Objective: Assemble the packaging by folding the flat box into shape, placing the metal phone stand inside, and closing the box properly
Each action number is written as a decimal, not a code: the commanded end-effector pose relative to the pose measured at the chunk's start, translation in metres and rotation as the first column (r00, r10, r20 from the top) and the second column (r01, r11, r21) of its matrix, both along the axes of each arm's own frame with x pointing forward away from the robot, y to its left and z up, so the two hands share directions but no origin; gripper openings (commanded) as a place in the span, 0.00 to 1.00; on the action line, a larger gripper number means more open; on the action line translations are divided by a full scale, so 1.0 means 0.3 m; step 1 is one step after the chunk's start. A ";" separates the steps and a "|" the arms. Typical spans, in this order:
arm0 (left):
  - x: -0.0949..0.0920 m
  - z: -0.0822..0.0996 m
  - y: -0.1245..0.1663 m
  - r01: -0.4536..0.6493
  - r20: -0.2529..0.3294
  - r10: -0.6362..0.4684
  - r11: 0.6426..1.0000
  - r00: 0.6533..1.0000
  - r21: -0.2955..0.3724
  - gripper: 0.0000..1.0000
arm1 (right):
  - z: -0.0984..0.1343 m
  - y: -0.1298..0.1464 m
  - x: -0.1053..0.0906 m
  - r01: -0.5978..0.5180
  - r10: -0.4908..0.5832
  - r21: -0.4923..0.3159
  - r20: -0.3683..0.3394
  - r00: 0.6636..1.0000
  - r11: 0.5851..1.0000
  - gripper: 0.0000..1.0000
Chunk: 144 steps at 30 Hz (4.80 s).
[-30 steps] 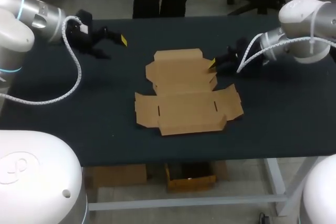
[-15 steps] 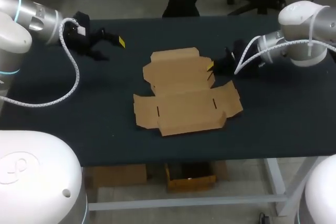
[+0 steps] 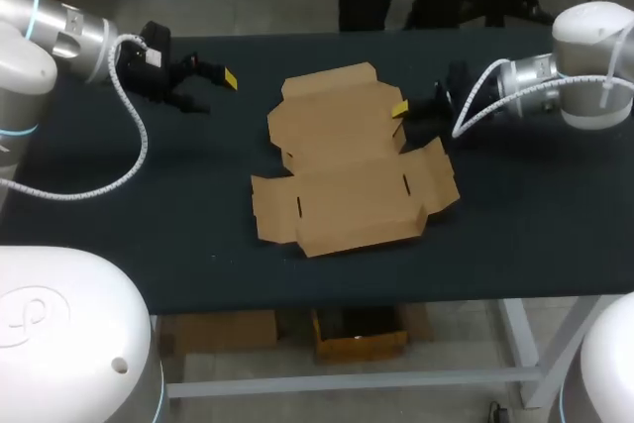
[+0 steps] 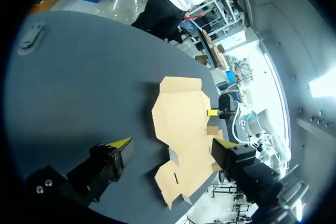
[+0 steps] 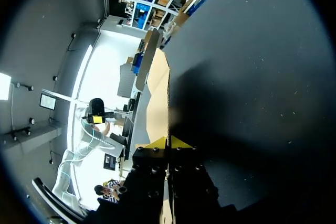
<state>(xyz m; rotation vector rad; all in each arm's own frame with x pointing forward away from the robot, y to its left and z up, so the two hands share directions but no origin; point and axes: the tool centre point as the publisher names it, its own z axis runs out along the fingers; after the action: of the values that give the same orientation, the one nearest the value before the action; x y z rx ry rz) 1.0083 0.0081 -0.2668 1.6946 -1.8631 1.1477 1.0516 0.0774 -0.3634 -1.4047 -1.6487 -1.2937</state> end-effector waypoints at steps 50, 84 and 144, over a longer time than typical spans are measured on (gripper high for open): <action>0.129 0.043 -0.214 0.216 0.442 -0.185 0.976 0.878 -0.022 1.00 | 0.225 -0.018 0.004 -0.086 -0.015 0.229 0.407 0.913 0.970 0.00; 0.179 0.053 -0.319 0.367 0.524 -0.265 0.925 0.809 -0.099 1.00 | 0.283 0.005 0.057 -0.096 -0.064 0.274 0.520 0.852 0.957 0.00; 0.281 0.055 -0.520 0.577 0.710 -0.349 0.811 0.611 -0.098 0.29 | 0.345 -0.003 0.097 -0.060 -0.119 0.286 0.568 0.814 0.956 0.00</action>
<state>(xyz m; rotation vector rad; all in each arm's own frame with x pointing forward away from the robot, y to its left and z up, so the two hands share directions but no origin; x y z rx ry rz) 1.0887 -0.1476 -0.2480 0.5452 -2.1587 1.8304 1.0795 0.0765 -0.2589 -0.9051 -1.7076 -2.0368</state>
